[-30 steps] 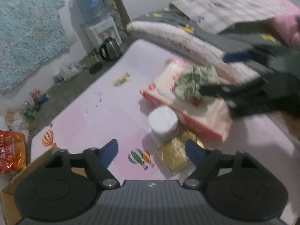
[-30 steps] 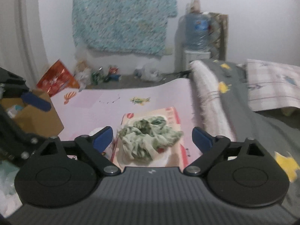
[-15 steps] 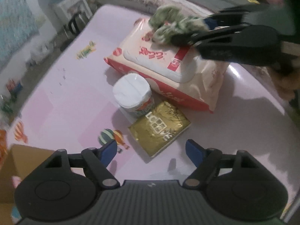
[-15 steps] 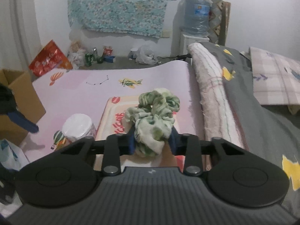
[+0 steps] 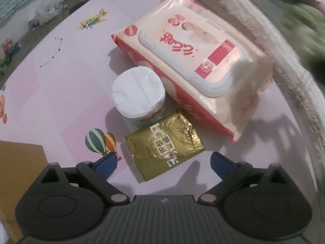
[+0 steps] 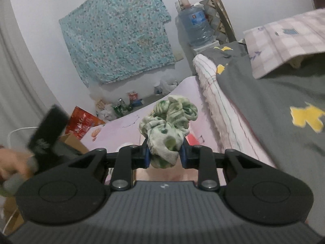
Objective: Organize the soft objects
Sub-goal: 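Grasp the gold packet with the left gripper while the right gripper holds the scrunchie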
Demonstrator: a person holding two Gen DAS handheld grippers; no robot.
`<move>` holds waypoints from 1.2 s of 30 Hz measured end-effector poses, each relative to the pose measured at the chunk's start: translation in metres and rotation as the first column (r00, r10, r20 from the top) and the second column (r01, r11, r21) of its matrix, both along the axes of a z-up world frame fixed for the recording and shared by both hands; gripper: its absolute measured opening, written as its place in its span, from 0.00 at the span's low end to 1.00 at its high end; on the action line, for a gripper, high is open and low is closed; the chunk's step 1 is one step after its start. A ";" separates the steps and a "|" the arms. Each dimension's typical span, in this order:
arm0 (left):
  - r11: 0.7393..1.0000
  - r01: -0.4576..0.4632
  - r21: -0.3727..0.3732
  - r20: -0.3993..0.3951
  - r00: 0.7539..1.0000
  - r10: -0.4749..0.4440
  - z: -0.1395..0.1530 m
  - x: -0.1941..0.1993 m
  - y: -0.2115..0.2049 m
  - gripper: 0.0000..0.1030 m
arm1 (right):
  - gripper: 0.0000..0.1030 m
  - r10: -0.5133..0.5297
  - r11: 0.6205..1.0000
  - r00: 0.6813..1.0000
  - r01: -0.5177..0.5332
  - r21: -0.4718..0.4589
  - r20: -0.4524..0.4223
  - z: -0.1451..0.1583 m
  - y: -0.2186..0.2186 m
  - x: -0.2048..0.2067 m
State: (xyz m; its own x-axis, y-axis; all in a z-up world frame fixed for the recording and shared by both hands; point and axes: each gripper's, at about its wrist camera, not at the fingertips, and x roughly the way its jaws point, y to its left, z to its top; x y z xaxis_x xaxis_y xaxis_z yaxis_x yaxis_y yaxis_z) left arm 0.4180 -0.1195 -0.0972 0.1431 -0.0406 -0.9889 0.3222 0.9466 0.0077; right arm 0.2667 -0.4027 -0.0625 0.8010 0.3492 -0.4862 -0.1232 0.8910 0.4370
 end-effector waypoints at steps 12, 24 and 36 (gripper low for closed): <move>0.991 -0.135 -0.005 -0.046 0.990 0.135 -0.019 0.016 0.006 0.96 | 0.26 0.000 0.998 0.999 0.003 0.069 -0.047 -0.017 0.009 -0.079; 0.989 -0.151 -0.008 -0.013 0.988 0.151 -0.014 0.010 -0.009 0.81 | 0.26 -0.017 0.991 0.998 0.025 0.134 -0.065 -0.040 0.027 -0.135; 0.983 -0.141 -0.116 0.024 0.989 0.145 0.026 -0.021 -0.002 0.80 | 0.26 -0.026 0.983 0.996 0.042 0.179 -0.089 -0.035 0.036 -0.153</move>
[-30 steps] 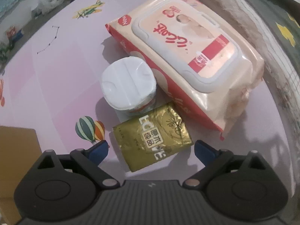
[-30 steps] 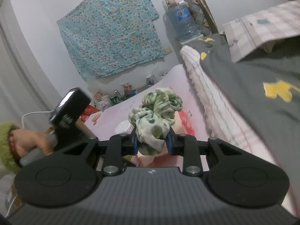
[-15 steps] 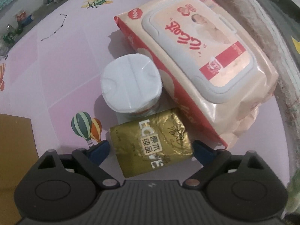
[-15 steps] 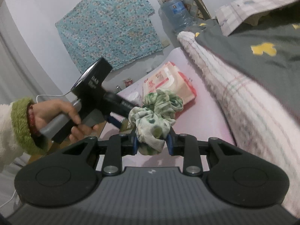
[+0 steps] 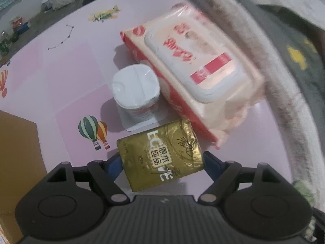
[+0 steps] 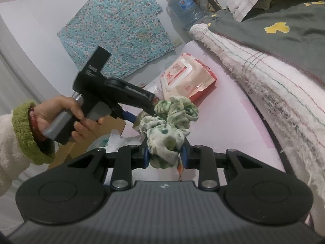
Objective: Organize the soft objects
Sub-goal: 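Grasp the gold packet with the left gripper while the right gripper holds the scrunchie, then carry the gold packet into the box and open the left gripper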
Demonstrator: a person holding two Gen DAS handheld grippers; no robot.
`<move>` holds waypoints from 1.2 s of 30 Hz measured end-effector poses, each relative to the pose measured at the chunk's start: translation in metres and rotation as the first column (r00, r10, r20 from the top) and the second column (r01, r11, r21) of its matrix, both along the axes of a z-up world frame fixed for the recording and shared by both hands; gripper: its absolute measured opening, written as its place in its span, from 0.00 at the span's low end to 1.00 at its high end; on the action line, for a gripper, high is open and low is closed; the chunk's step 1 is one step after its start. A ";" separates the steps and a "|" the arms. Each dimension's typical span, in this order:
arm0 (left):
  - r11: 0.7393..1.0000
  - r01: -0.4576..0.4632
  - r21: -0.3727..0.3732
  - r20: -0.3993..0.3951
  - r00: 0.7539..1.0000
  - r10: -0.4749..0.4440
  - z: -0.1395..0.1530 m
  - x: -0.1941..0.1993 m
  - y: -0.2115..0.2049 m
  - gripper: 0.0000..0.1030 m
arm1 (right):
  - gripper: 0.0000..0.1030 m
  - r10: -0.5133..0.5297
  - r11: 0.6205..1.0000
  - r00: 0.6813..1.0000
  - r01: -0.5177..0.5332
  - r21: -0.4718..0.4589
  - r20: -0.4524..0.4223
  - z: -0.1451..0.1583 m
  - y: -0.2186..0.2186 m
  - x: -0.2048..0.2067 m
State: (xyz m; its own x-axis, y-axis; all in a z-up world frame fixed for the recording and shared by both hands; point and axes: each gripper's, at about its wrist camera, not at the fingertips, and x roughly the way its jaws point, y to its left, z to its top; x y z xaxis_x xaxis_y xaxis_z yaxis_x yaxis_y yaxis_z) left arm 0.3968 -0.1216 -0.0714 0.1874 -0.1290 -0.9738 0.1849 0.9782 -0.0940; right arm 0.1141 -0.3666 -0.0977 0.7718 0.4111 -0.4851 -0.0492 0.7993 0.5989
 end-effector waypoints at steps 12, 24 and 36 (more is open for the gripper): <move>0.975 0.011 -0.224 0.152 0.988 0.024 0.084 -0.062 0.046 0.80 | 0.26 0.006 1.000 0.996 -0.006 -0.001 0.087 0.045 0.025 -0.027; 0.934 -0.051 -0.353 0.339 0.924 0.179 0.165 -0.188 0.161 0.80 | 0.26 0.137 0.990 0.977 -0.138 -0.005 0.165 0.096 0.093 -0.046; 0.884 -0.323 -0.339 0.322 0.842 0.432 0.124 -0.317 0.288 0.80 | 0.27 0.433 0.898 0.892 -0.439 0.026 0.126 0.114 0.208 -0.043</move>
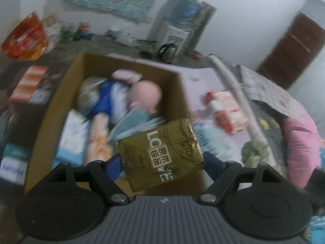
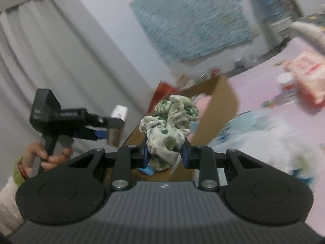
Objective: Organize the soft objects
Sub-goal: 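Carry the gold packet into the box and open the left gripper, then carry the green scrunchie into the box and open the right gripper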
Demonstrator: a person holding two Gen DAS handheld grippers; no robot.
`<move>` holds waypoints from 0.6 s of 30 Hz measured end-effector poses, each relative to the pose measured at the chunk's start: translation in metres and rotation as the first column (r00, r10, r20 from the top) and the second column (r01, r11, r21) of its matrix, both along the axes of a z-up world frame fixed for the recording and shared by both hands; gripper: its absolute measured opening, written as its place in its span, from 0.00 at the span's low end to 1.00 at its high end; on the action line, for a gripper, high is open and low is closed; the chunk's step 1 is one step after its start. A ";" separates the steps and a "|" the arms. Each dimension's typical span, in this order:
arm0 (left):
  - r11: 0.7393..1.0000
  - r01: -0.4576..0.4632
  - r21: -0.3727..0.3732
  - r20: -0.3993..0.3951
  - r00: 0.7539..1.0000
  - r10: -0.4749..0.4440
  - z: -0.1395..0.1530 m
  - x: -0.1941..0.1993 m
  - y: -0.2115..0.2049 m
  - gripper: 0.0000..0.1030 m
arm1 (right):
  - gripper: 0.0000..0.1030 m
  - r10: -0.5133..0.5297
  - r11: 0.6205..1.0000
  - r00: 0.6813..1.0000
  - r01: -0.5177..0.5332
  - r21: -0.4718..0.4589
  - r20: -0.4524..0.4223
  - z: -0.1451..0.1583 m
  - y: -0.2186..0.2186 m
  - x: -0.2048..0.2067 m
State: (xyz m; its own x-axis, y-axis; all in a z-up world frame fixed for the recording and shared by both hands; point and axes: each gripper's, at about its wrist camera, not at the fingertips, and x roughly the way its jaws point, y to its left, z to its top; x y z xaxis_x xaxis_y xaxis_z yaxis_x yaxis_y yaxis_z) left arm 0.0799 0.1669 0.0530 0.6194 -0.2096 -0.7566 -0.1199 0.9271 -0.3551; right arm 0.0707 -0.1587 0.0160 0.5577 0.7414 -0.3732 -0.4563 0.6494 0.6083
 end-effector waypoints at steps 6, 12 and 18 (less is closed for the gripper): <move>0.995 -0.061 0.073 -0.115 0.991 0.069 -0.046 -0.003 0.025 0.81 | 0.28 0.103 0.994 0.994 -0.103 -0.035 -0.021 0.010 0.052 0.004; 0.987 -0.045 0.154 -0.237 0.968 0.081 -0.079 0.008 0.033 0.81 | 0.30 0.124 0.991 0.992 -0.125 -0.046 -0.037 0.013 0.071 0.002; 0.984 -0.055 0.172 -0.268 0.958 0.101 -0.093 0.008 0.042 0.87 | 0.33 0.134 0.986 0.989 -0.139 -0.093 -0.066 0.007 0.077 0.016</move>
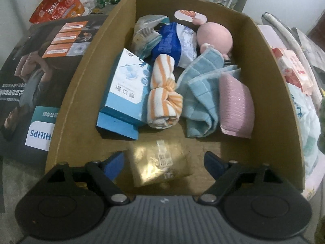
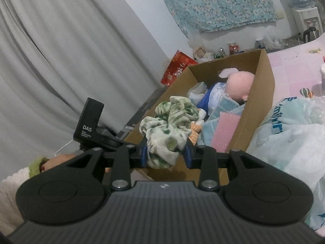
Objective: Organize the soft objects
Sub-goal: 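Carry the green scrunchie into the box and open the right gripper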
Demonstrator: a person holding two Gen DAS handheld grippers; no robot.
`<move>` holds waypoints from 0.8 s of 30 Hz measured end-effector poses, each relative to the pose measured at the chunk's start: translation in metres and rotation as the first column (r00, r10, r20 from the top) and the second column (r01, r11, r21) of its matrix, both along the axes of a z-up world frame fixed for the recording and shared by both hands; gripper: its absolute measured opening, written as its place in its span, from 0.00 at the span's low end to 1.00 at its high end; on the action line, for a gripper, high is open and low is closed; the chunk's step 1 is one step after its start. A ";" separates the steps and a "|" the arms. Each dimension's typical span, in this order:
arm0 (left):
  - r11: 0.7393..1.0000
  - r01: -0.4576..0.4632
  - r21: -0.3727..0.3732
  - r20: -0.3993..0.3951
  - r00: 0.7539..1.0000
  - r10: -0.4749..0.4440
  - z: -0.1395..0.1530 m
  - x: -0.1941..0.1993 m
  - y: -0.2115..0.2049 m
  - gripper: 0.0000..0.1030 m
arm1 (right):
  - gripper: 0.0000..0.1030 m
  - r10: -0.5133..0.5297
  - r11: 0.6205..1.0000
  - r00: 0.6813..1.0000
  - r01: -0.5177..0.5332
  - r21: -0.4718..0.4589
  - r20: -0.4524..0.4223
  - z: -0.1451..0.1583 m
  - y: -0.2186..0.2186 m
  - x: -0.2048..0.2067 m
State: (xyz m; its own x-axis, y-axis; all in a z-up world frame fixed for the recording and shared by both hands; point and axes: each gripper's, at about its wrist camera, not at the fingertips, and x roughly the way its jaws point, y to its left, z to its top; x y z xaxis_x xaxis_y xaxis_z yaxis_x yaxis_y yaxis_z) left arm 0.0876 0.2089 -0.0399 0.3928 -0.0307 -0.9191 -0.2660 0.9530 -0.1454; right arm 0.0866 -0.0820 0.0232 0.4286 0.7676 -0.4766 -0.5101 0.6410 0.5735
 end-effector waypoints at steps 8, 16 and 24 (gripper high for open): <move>1.000 -0.001 -0.021 0.073 0.997 0.003 0.013 -0.008 0.004 0.87 | 0.33 0.035 0.997 0.999 -0.035 -0.066 -0.013 -0.004 0.023 0.019; 0.998 -0.044 -0.040 0.318 0.947 0.054 0.071 -0.051 0.020 0.90 | 0.33 0.184 0.928 0.980 -0.198 -0.316 -0.074 -0.010 0.083 0.057; 0.989 -0.143 0.035 0.483 0.869 0.108 0.094 -0.094 0.036 0.92 | 0.33 0.326 0.725 0.894 -0.445 -0.527 -0.307 -0.046 0.168 0.089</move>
State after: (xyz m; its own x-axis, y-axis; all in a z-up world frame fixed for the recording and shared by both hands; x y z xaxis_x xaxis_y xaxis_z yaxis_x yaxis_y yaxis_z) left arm -0.0068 0.2447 0.0545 0.7816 0.1037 -0.6151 -0.2979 0.9284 -0.2220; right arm 0.1756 0.0857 -0.0224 0.0180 0.4065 -0.9135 -0.7124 0.6463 0.2736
